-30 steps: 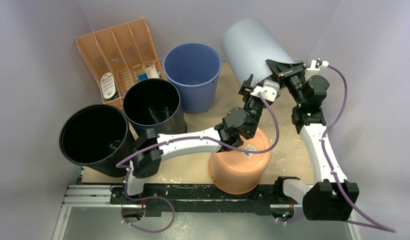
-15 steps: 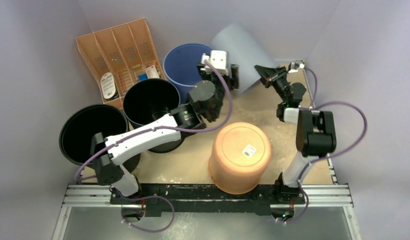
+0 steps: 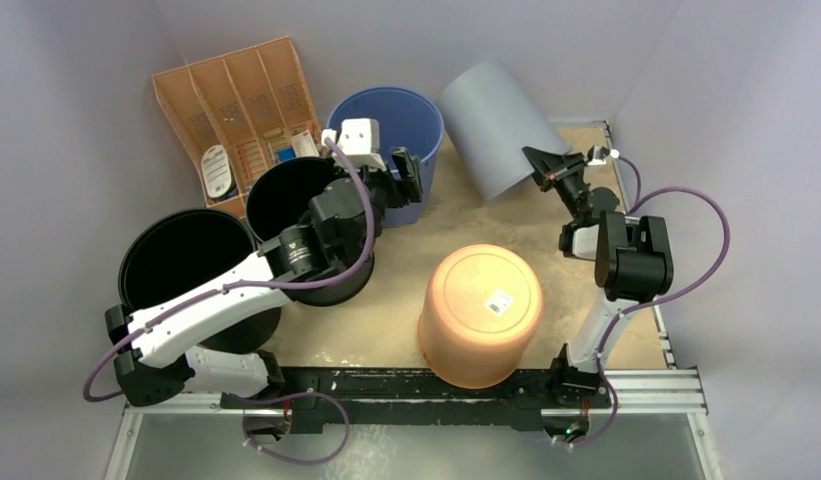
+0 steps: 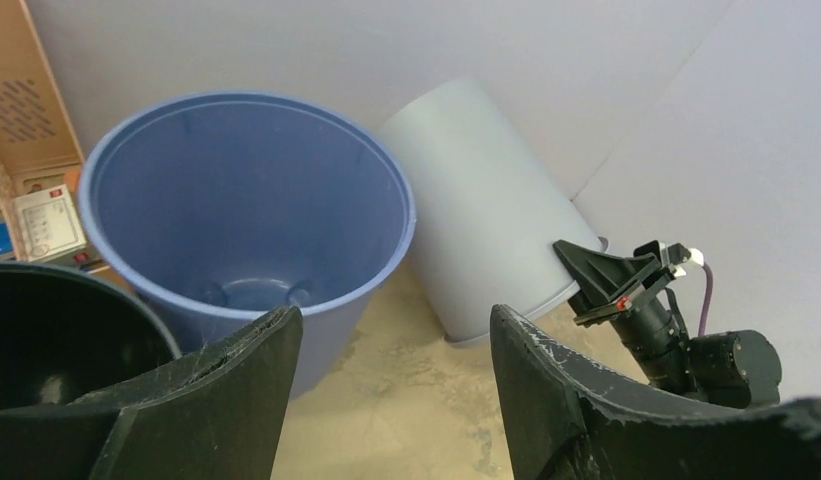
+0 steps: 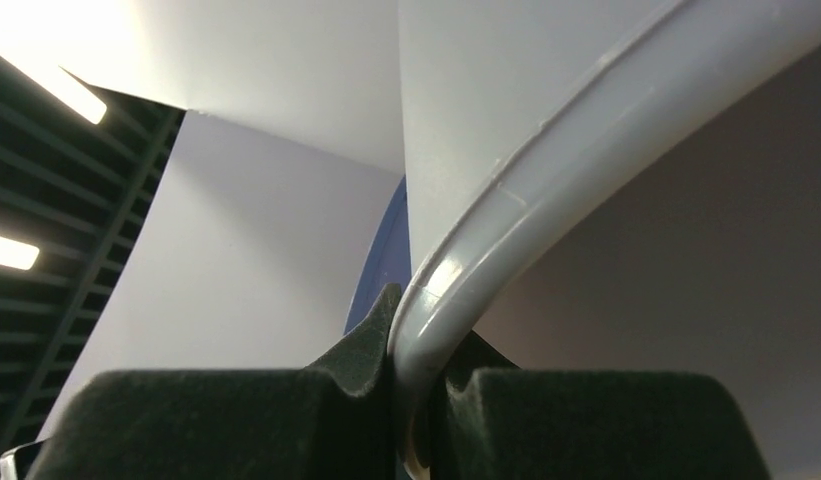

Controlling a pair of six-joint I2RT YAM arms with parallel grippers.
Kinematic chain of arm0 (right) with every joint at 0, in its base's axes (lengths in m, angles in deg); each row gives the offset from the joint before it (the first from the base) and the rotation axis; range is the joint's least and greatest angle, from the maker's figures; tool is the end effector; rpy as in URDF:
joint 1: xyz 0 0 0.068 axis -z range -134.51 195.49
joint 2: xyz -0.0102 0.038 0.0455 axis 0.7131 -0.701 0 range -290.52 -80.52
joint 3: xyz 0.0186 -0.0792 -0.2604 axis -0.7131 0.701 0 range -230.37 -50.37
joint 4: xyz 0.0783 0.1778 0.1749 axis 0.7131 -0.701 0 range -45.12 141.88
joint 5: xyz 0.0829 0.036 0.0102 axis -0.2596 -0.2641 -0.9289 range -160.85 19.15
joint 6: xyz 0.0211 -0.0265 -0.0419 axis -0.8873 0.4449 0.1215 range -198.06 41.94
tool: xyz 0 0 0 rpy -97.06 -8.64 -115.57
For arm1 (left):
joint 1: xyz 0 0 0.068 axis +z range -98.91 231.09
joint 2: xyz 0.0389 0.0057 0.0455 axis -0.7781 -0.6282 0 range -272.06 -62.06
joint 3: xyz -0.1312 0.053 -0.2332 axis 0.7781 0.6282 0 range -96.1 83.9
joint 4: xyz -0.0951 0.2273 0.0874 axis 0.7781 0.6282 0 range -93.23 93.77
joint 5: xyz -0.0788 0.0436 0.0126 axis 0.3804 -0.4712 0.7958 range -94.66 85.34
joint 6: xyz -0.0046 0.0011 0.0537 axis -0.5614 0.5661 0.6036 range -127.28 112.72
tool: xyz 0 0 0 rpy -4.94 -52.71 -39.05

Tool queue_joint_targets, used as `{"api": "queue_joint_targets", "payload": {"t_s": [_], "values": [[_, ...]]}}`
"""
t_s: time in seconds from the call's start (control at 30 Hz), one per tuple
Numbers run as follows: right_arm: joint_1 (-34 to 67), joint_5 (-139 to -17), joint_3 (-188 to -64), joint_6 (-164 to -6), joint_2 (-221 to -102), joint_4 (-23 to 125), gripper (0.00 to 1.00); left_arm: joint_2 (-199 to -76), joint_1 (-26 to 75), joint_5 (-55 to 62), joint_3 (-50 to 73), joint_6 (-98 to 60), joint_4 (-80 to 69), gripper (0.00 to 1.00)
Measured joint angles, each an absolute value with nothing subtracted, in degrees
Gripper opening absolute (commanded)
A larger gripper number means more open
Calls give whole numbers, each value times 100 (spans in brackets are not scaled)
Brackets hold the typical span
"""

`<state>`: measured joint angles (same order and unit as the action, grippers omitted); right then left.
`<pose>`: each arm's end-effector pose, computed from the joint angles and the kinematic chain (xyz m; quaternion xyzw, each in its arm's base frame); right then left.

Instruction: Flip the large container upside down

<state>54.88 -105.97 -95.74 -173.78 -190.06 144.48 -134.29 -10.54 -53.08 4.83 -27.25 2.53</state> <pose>0.3582 -0.0384 0.2171 0.2298 0.5025 0.6729 0.4918 0.1532 -0.2277 0.4555 -0.0465 0.7012 -0.2078 0.6805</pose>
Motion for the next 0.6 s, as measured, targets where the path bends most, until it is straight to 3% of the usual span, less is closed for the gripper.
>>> {"api": "queue_joint_targets", "payload": {"t_s": [0.3, 0.4, 0.53, 0.6], "values": [[5661, -10415, -8975, -17407, -19045, 14597, 0, -13140, -1054, -5793, 1014, -3042, 541, 70], [5739, -10417, -8942, -17472, -19159, 14606, 8, -13136, -1054, -5944, 1263, -3051, 496, 70], [5840, -10444, -8828, -17490, -19187, 14610, 29, -13188, -1054, -6023, 1384, -3086, 520, 71], [5892, -10494, -8734, -17461, -19204, 14608, 34, -13208, -1054, -6040, 1408, -3099, 515, 71]]}}
